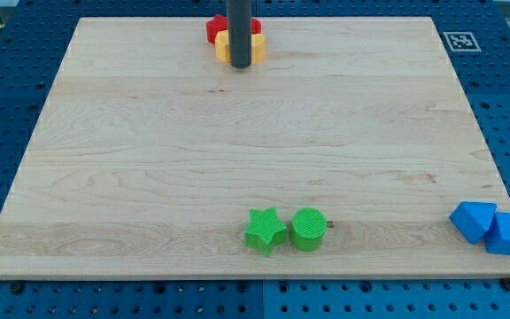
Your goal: Slightly push the yellow blocks towards left
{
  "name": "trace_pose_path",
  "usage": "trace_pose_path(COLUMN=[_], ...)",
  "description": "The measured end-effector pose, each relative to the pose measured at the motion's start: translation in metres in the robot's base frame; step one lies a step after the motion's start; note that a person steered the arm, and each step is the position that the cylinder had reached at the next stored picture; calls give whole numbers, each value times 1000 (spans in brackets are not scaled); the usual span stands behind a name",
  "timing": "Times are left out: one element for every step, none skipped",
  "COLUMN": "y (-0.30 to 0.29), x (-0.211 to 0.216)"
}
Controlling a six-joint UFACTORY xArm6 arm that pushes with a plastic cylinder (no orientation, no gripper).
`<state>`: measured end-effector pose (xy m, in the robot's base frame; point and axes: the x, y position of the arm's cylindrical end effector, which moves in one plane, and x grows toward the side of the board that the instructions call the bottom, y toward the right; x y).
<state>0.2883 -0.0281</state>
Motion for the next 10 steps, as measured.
trace_pose_path(y=[1, 1, -7, -49, -91, -107, -101, -76, -27, -8], x=[-14, 9, 21, 18, -8, -62, -97, -95, -95, -81])
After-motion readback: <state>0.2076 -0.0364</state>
